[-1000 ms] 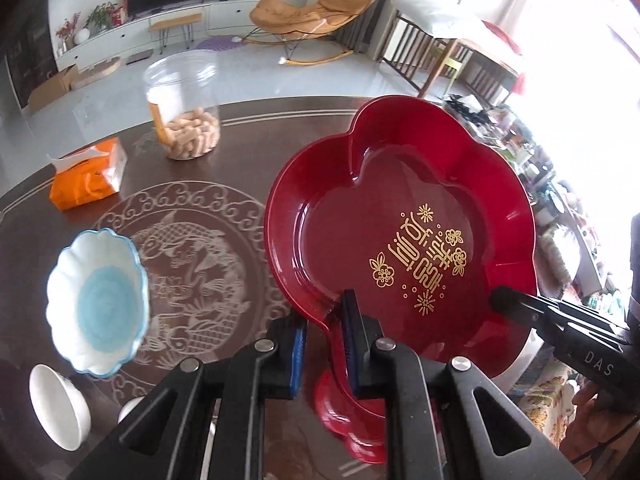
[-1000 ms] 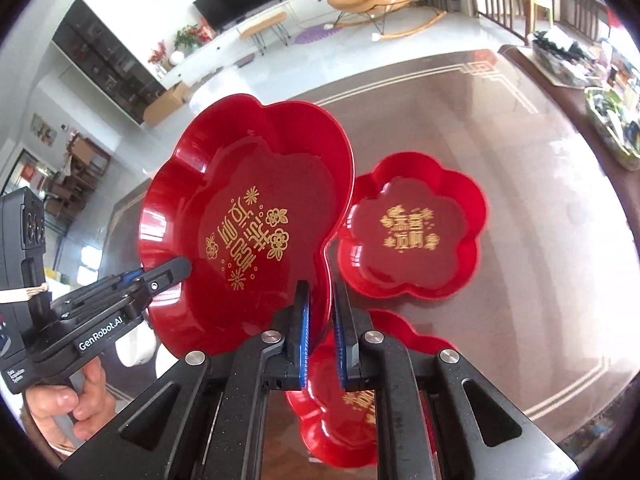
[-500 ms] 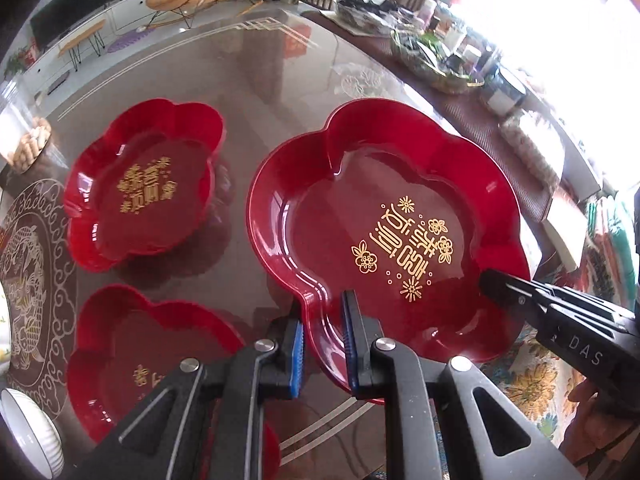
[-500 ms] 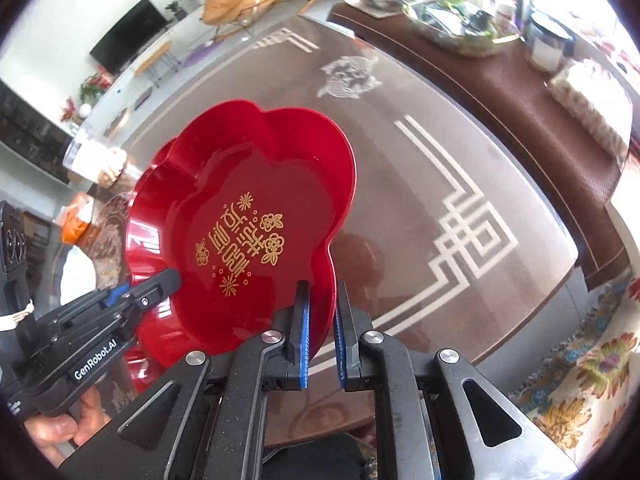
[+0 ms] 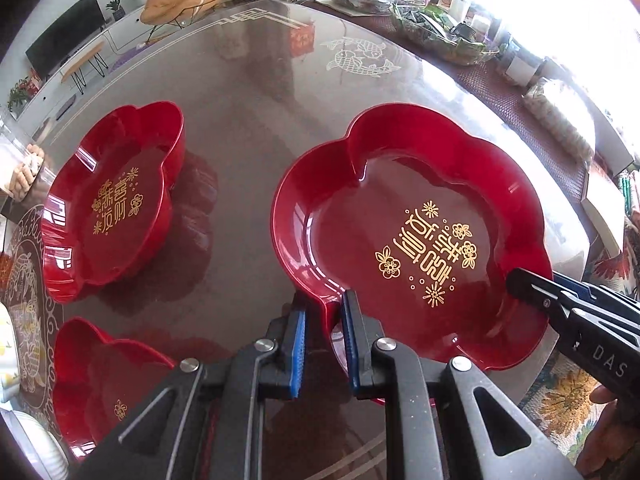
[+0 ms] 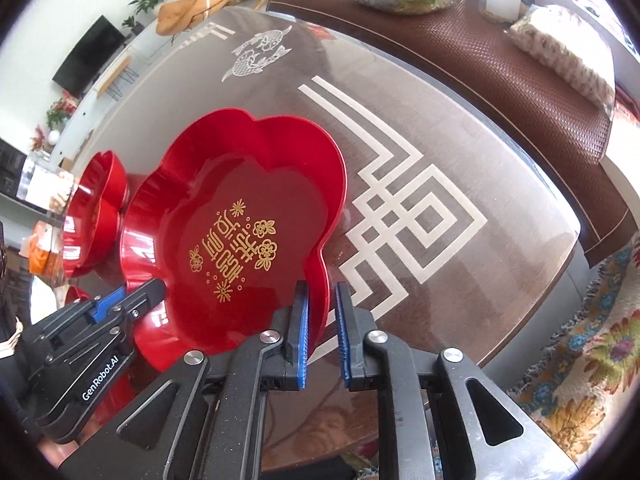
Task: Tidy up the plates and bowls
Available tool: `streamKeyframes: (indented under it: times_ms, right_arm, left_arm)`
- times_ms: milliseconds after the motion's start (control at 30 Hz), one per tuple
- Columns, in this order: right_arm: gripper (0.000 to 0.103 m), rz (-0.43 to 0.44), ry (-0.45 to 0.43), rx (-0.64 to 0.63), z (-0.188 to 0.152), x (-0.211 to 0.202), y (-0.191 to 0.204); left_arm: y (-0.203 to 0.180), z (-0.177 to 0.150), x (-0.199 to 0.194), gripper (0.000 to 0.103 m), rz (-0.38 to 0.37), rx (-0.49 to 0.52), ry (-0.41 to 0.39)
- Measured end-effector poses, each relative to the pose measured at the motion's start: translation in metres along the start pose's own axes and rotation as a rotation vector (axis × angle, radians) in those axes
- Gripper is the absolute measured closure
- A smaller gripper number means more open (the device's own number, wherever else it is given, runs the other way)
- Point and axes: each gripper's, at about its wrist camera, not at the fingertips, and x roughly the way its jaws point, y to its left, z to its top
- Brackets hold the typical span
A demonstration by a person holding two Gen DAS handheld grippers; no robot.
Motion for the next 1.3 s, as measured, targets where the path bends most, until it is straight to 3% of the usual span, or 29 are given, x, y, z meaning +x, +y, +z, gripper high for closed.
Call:
streamKeyframes:
  times_ms: [33,67,200,300,367,467,533,633,700,867,1000,1133,1300]
  right_arm:
    - [0.055,-0.004,-0.008,0.002,0.000,-0.002,-0.001]
    - [0.043,-0.010,-0.024,0.007,-0.001,-0.003,0.000]
    - [0.043,-0.023,-0.077,0.035,-0.002,-0.027,-0.004]
    - [0.043,-0.047,-0.131,0.036,-0.005,-0.055,-0.002]
    - [0.043,-0.052,-0.182,0.026,-0.014,-0.081,0.005]
    - [0.041,-0.022,-0.268,-0.004,-0.040,-0.127,0.024]
    - [0.038,0.001,-0.323,-0.015,-0.065,-0.154,0.041]
    - [0.033,0.036,-0.406,-0.013,-0.110,-0.188,0.066]
    - [0.032,0.039,-0.446,-0.016,-0.139,-0.201,0.085]
    - [0.032,0.105,-0.446,-0.050,-0.178,-0.204,0.130]
    - [0.032,0.086,-0.455,-0.096,-0.190,-0.208,0.160]
    - [0.032,0.035,-0.480,-0.135,-0.195,-0.216,0.179]
    - [0.032,0.000,-0.512,-0.165,-0.202,-0.224,0.189]
  left_arm:
    - [0.003,0.001,-0.002,0.086,-0.008,-0.010,-0.001]
    - [0.007,0.003,-0.006,0.085,-0.016,-0.024,-0.006]
    - [0.023,0.007,-0.033,0.076,-0.038,-0.073,-0.059]
    - [0.038,0.003,-0.078,0.056,-0.060,-0.087,-0.162]
    - [0.048,-0.009,-0.117,0.050,-0.070,-0.078,-0.254]
    - [0.074,-0.044,-0.177,0.033,-0.096,-0.087,-0.370]
    - [0.091,-0.074,-0.213,0.015,-0.075,-0.094,-0.442]
    - [0.117,-0.123,-0.257,0.002,-0.032,-0.124,-0.541]
    - [0.134,-0.154,-0.278,0.002,-0.003,-0.147,-0.585]
    - [0.173,-0.199,-0.271,0.002,0.012,-0.201,-0.522]
    - [0.197,-0.221,-0.264,0.002,0.000,-0.270,-0.509]
    - [0.196,-0.221,-0.267,0.002,0.088,-0.168,-0.469]
    - [0.203,-0.228,-0.271,0.002,0.123,-0.180,-0.462]
